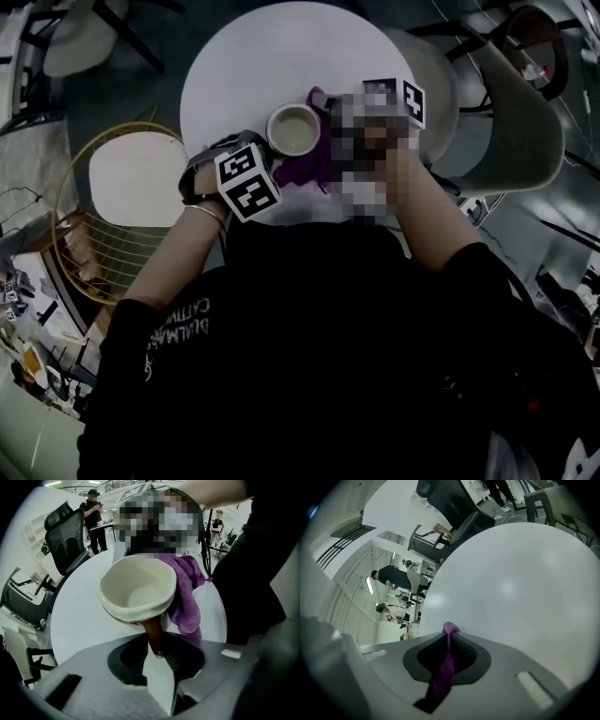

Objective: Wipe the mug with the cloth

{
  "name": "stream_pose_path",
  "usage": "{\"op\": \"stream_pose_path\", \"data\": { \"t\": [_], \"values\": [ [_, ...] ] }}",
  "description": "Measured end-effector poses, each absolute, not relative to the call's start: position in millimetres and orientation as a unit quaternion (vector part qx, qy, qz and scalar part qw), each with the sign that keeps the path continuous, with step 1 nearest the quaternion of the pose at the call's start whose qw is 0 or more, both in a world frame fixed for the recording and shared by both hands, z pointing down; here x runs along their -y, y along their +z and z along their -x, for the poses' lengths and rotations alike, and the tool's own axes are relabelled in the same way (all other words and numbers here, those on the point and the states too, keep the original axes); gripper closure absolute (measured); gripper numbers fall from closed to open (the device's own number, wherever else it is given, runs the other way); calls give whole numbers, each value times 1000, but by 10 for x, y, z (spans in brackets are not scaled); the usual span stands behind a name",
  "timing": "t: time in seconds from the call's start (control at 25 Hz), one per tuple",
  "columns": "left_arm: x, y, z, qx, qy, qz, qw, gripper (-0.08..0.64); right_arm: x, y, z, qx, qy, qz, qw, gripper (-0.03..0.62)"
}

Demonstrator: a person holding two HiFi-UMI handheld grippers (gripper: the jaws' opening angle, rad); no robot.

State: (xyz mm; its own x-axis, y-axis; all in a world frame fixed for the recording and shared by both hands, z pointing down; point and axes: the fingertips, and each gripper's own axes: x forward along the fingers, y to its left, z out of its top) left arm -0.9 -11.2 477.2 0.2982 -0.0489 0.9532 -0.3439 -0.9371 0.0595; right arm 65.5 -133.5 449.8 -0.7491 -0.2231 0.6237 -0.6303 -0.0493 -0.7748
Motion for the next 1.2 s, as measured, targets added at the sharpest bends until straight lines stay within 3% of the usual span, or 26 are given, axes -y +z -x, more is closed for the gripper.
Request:
{"op": "stream_pose_path", "data": {
  "t": [0.48, 0.88, 1.2],
  "values": [
    [5, 4768, 22, 88, 597, -788, 122, 458, 1251, 4561, -337, 658, 625, -237, 346, 569],
    [34, 4755, 100, 61, 592, -795, 120, 454, 1203, 4556, 86, 683, 489, -134, 526, 569],
    [70, 4740, 126, 84, 555, -813, 154, 468, 1104, 4572, 289, 688, 389, -82, 608, 569]
  ]
}}
